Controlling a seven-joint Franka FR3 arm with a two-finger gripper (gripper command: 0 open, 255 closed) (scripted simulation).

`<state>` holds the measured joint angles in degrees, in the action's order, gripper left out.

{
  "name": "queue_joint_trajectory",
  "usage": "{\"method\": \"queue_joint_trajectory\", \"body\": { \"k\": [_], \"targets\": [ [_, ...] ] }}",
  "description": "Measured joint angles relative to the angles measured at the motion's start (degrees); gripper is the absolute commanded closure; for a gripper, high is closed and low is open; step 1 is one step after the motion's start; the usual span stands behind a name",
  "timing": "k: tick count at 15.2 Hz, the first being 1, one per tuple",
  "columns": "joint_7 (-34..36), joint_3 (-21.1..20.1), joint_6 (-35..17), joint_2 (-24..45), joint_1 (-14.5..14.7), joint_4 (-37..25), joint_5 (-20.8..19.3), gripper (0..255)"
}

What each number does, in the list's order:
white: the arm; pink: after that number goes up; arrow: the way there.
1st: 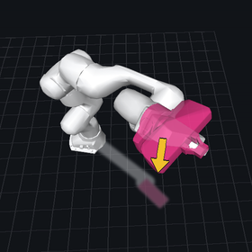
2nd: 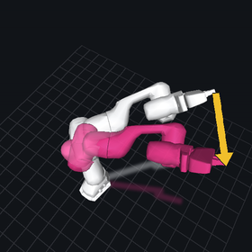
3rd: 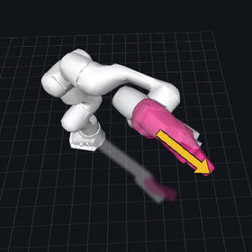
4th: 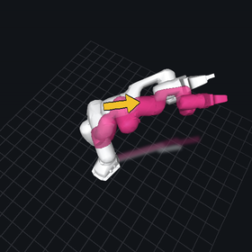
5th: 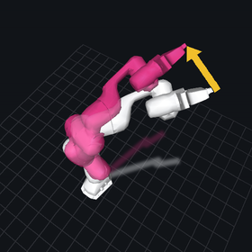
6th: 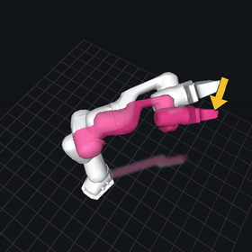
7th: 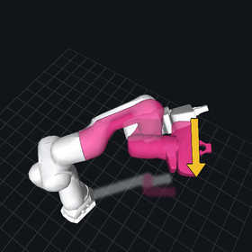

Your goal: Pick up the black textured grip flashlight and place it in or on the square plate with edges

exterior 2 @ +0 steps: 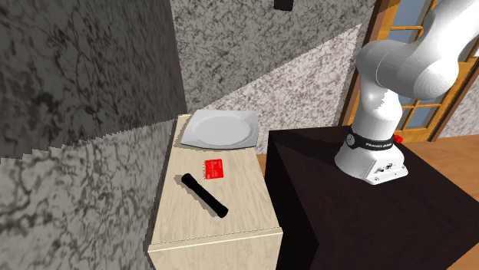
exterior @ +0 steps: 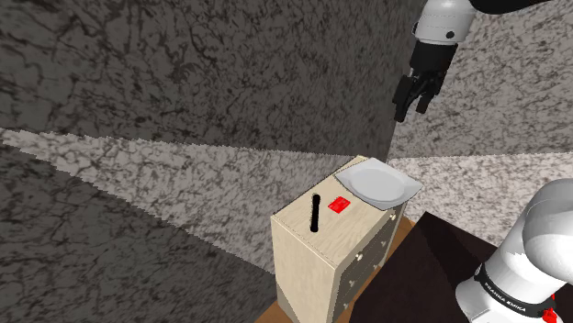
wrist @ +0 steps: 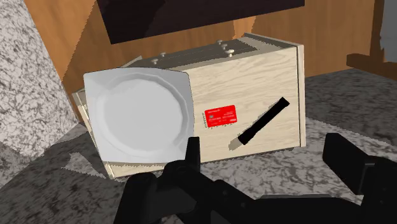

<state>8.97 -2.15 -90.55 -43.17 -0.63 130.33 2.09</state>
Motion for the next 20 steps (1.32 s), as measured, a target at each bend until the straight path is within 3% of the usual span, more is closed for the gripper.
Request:
{"method": "queue_joint_trajectory", "body": {
  "k": [3, 10, 20],
  "targets": [
    [1.92, -0.93, -2.02, 0.45, -0.28, 1.72, 0.51, 0],
    [12.86, -6.34, -14.22, 6.58, -1.72, 8.43, 3.09, 0],
    [29.52, -13.77, -32.54, 23.21, -4.58, 11.08, 3.79, 0]
  ]
}}
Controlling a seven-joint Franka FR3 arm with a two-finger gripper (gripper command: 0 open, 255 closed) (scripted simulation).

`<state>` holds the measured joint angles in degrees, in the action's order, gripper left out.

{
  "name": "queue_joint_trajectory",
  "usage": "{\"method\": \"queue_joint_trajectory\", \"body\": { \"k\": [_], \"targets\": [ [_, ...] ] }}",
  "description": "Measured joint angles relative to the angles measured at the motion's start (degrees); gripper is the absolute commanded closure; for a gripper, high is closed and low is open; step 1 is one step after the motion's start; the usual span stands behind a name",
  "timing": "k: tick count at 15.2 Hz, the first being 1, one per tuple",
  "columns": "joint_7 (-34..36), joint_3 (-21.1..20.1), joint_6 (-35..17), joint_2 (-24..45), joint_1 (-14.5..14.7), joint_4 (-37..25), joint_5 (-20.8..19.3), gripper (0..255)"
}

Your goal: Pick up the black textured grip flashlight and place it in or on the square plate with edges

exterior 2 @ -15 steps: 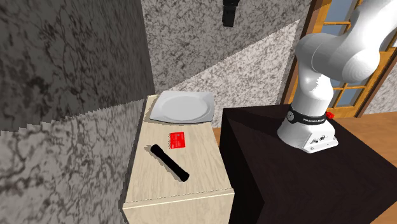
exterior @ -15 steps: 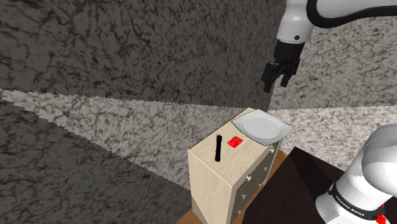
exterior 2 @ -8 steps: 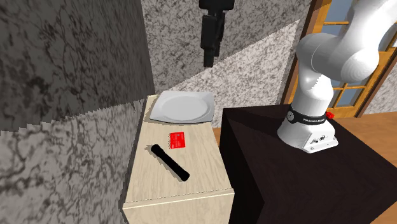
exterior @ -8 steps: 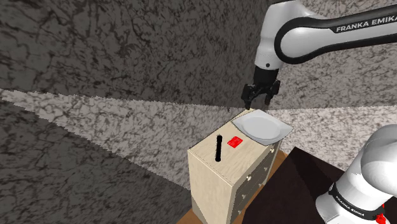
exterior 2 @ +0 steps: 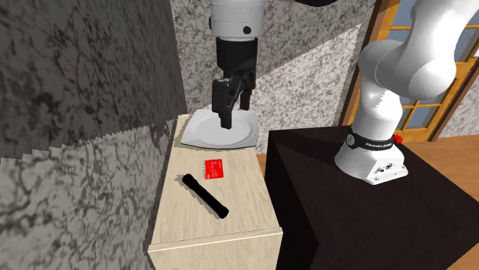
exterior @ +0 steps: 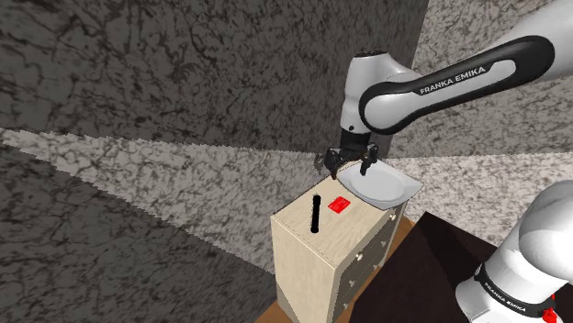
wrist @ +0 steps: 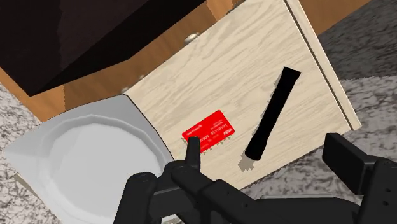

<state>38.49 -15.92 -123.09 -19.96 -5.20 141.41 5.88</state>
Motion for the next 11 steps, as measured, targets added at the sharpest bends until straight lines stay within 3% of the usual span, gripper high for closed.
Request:
{"method": "queue_joint_trajectory", "body": {
  "k": [6, 11],
  "targets": [
    [11.46, -3.11, -9.81, 13.43, -1.98, -2.62, -3.53, 0],
    [22.22, -3.36, -16.4, 25.91, -2.3, -7.21, -9.24, 0]
  ]
}}
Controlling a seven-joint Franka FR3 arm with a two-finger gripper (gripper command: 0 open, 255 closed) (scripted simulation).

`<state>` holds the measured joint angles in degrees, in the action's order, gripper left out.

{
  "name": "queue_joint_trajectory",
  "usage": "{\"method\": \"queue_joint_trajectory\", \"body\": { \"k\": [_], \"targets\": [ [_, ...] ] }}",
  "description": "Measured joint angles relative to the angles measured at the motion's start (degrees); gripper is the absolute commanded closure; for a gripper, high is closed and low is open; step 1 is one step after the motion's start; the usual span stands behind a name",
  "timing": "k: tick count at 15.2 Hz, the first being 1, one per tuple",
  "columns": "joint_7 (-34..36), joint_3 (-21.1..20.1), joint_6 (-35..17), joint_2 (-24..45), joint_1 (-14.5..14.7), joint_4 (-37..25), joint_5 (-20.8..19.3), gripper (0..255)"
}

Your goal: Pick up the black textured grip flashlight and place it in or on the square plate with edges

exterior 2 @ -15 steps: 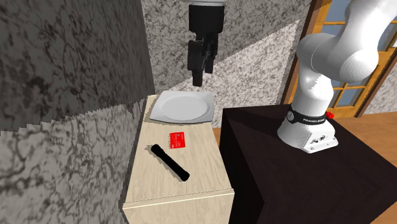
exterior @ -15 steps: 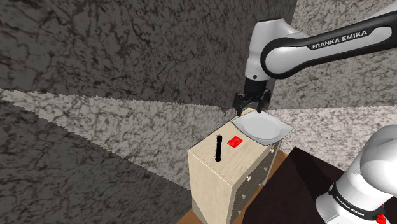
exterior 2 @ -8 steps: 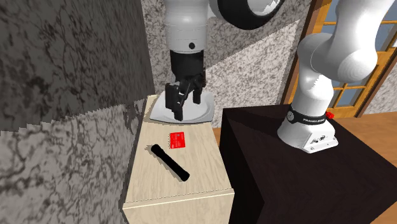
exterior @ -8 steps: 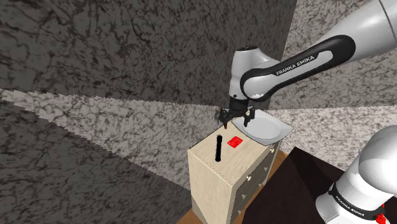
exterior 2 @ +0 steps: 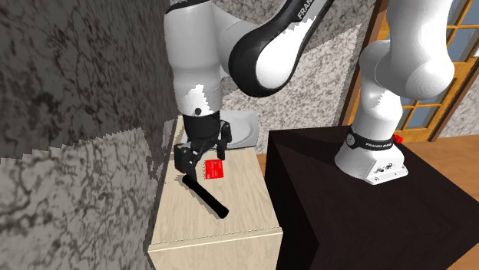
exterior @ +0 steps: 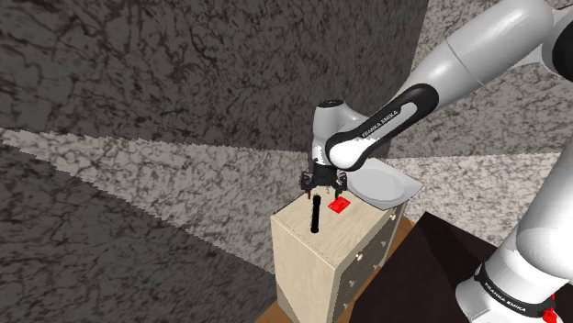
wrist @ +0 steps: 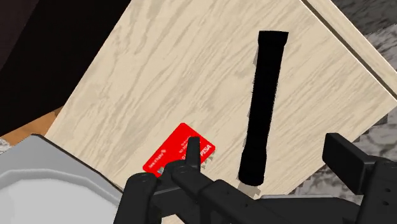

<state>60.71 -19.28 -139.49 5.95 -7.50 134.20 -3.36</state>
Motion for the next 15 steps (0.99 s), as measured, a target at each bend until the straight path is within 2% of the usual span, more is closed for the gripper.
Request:
{"method": "queue_joint_trajectory", "body": {
  "k": [5, 11, 15],
  "targets": [
    [7.93, 2.0, -4.61, 9.69, 1.42, -4.06, -4.57, 0],
    [9.96, 3.3, -8.29, 13.99, 2.4, -4.48, -6.88, 0],
    [10.18, 3.51, -8.76, 14.59, 2.54, -4.59, -7.2, 0]
  ]
}}
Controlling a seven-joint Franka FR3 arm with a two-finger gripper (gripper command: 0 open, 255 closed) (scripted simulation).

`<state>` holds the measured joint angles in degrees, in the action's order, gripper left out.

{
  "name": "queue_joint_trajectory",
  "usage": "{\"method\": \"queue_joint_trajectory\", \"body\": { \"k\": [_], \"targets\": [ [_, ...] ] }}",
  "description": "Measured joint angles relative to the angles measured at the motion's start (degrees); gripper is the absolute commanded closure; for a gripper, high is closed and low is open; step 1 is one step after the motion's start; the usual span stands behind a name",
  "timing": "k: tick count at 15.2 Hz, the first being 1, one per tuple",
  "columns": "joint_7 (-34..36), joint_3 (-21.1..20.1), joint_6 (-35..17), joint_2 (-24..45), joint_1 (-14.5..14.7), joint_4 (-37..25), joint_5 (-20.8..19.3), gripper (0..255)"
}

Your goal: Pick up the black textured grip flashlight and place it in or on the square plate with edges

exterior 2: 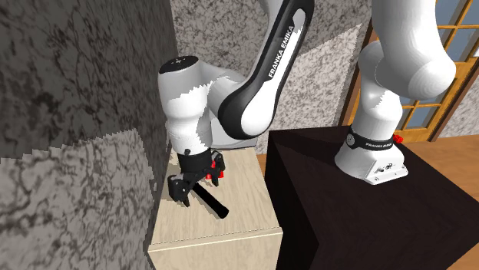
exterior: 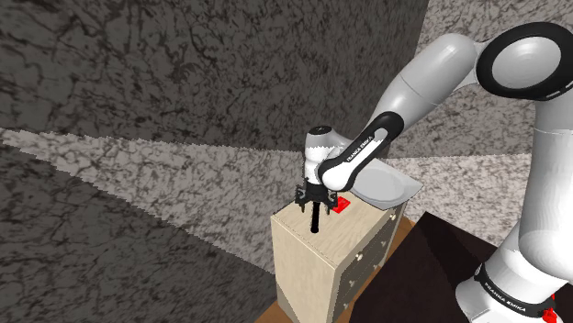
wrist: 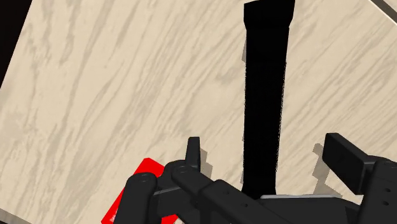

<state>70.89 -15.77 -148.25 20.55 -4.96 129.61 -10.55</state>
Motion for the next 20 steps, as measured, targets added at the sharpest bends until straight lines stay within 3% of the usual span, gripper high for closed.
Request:
{"method": "queue_joint_trajectory", "body": {
  "k": [3, 4, 14, 20],
  "targets": [
    [0.02, 0.01, -0.02, 0.04, 0.01, -0.02, -0.02, 0],
    [0.02, 0.01, -0.02, 0.04, 0.01, -0.02, -0.02, 255],
    [0.13, -0.05, -0.18, -0.29, 0.12, -0.18, -0.12, 255],
    [-1.25, -1.15, 3.15, -3.49, -0.76, 0.16, 1.89, 255]
  ]
}}
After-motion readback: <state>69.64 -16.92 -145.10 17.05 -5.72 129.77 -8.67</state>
